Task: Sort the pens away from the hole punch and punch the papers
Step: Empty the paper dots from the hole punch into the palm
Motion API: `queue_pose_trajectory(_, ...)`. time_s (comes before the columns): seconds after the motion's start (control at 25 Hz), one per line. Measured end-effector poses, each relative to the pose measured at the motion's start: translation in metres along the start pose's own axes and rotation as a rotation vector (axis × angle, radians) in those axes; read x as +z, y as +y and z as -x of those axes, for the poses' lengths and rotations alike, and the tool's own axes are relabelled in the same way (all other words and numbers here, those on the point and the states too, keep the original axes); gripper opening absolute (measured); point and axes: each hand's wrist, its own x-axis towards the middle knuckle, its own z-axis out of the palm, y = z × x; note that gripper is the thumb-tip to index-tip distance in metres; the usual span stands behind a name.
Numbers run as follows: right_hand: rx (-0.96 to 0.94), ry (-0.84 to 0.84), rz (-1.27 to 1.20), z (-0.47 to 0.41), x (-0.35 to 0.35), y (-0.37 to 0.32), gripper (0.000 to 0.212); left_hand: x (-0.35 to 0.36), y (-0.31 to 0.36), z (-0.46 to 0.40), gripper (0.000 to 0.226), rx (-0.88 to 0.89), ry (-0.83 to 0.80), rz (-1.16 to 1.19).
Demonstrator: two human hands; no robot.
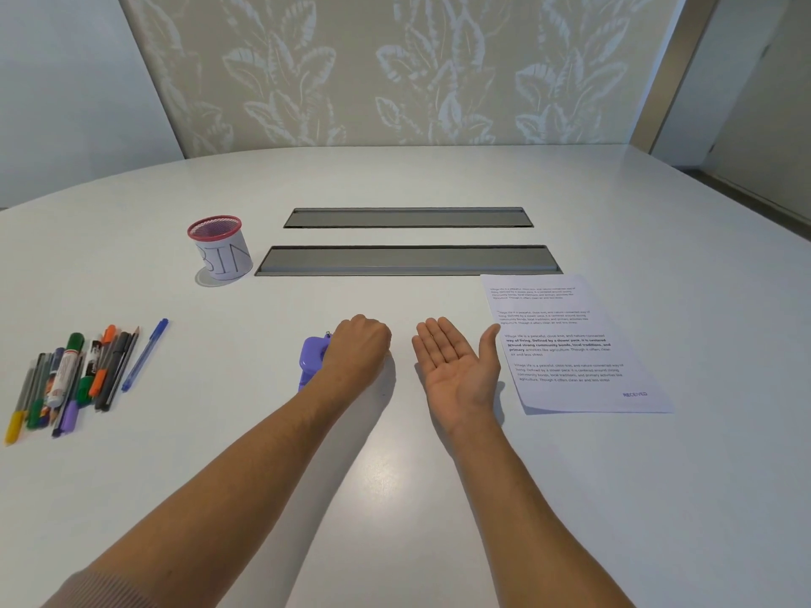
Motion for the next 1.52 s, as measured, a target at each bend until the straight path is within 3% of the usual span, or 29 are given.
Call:
queue_pose_trajectory(0.4,0.006,0.0,0.02,-0.003,-0.005,0.001,0.079,-0.005,0.009,0.017,0.015,0.023,-0.032,-0.017)
queue_pose_trajectory(0.64,-0.008,0.036,0.082,-0.002,-0.006,0.001,0.078,-0.023,0.01,0.024,0.01,-0.06,-0.062,0.491)
queue_pose_trajectory(1.0,0.001,0.031,0.197,-0.002,-0.006,0.0,0.081,-0.053,0.044,0.041,0.009,0.209,-0.025,0.79)
queue_pose_trajectory(1.08,0.0,0.015,0.214,-0.002,-0.007,0.001,0.082,-0.055,0.046,0.041,0.017,0.213,-0.015,0.812)
queue_pose_trajectory(1.24,0.009,-0.012,0.212,-0.003,-0.006,0.0,0.081,-0.056,0.044,0.036,0.007,0.168,0.038,0.786)
queue_pose_trajectory(1.52,-0.003,0.002,0.21,-0.002,-0.007,-0.001,0.075,-0.06,0.047,0.035,0.01,0.205,0.037,0.698)
